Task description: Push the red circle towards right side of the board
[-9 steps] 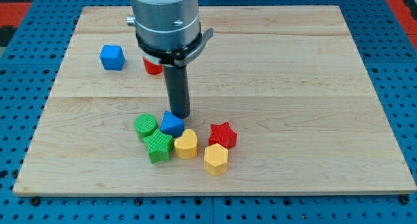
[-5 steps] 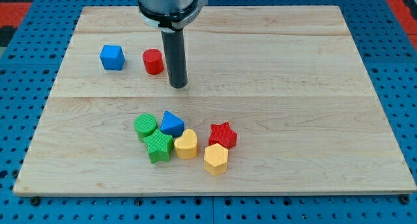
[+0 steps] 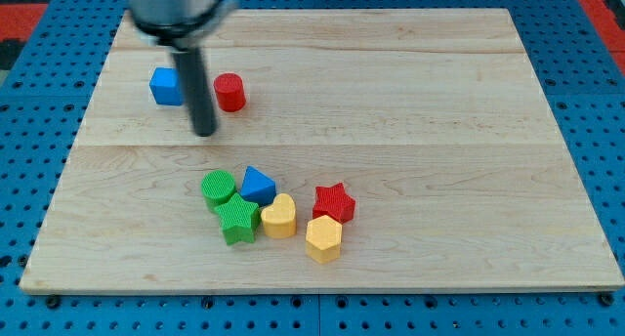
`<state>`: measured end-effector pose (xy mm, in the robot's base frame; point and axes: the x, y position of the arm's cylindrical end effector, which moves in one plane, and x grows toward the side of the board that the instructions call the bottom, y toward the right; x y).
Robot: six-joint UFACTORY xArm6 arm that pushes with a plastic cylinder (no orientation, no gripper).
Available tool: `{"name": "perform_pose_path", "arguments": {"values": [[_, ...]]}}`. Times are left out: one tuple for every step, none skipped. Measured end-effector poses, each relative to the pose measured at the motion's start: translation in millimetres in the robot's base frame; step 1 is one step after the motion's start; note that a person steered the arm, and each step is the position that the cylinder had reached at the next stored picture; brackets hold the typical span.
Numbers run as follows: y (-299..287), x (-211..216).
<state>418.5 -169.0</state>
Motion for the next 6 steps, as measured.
{"name": "perform_pose_path", "arguments": {"values": [[-61, -44], [-46, -55], [34, -56], [45, -53], [46, -58], [171, -56]]}}
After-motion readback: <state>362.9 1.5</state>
